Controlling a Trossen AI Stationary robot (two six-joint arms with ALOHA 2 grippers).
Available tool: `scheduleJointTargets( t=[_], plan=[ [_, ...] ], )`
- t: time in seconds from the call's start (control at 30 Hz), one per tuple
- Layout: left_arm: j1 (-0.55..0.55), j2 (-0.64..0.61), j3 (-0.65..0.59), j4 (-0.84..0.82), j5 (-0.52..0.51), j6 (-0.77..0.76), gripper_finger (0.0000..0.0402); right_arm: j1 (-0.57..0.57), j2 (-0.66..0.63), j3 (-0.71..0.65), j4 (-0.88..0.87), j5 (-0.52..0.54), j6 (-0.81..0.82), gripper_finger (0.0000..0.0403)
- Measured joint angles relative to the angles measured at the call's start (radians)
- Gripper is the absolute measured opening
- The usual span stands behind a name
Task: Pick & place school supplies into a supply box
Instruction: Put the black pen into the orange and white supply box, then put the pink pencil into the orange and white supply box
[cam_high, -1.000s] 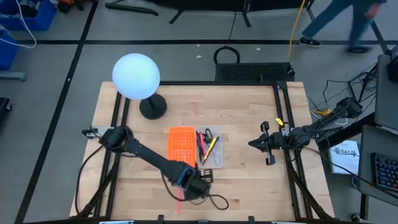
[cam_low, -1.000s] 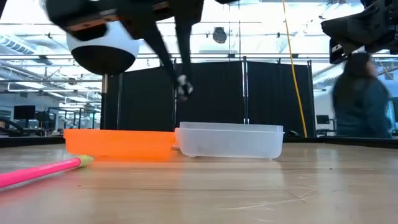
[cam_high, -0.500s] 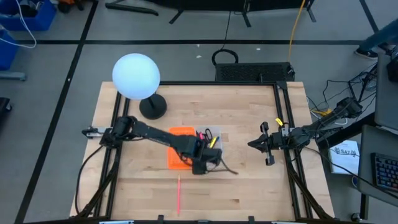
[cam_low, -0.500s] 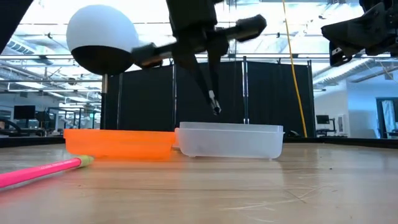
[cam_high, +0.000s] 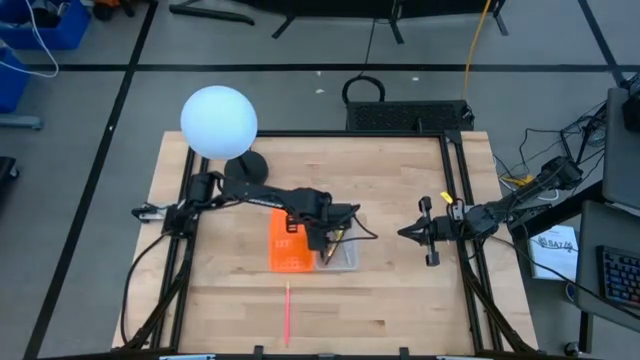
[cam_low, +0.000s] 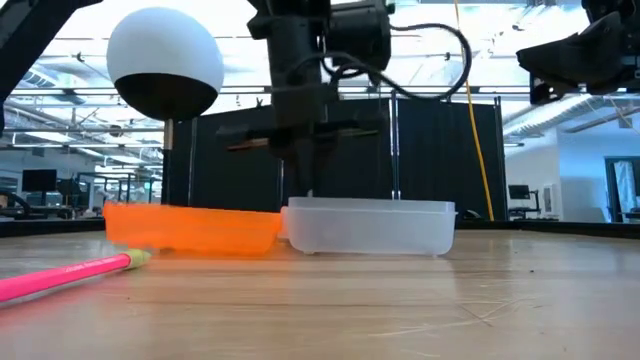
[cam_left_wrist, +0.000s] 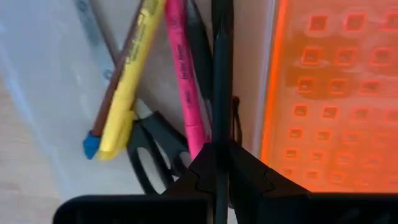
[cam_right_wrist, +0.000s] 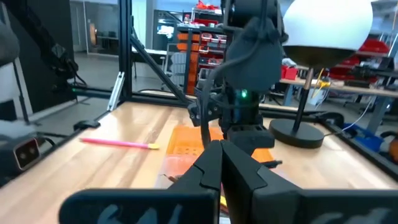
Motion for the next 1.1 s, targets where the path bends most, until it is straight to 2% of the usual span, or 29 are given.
scheduleJointTargets(
  t=[0.23,0.43,0.57,0.77,0.93,1.1],
  plan=[
    [0.013,-0.001,-0.044,0.002,-0.018,-0.041,0.0030,0.000,0.000,0.000,0.000,0.000,-0.085,0.0000],
    [0.006,-0.009,-0.044,0.005,-0.022,-0.108,0.0106,0.000,0.000,0.000,0.000,0.000,-0.086,0.0000],
    [-0.014,-0.016,-0.044,0.002,0.000,-0.128,0.0134,0.000,0.000,0.000,0.000,0.000,-0.095,0.0000],
    [-0.060,-0.047,-0.044,-0.002,-0.003,-0.197,0.0141,0.000,0.000,0.000,0.004,0.000,-0.105,0.0000],
    [-0.129,-0.134,-0.042,-0.054,0.013,-0.319,0.0142,0.000,-0.001,0.000,0.027,0.001,-0.105,0.0000],
    [-0.232,-0.203,-0.042,-0.086,0.145,-0.507,0.0142,0.000,-0.001,0.000,0.053,0.002,-0.107,0.0000]
  ],
)
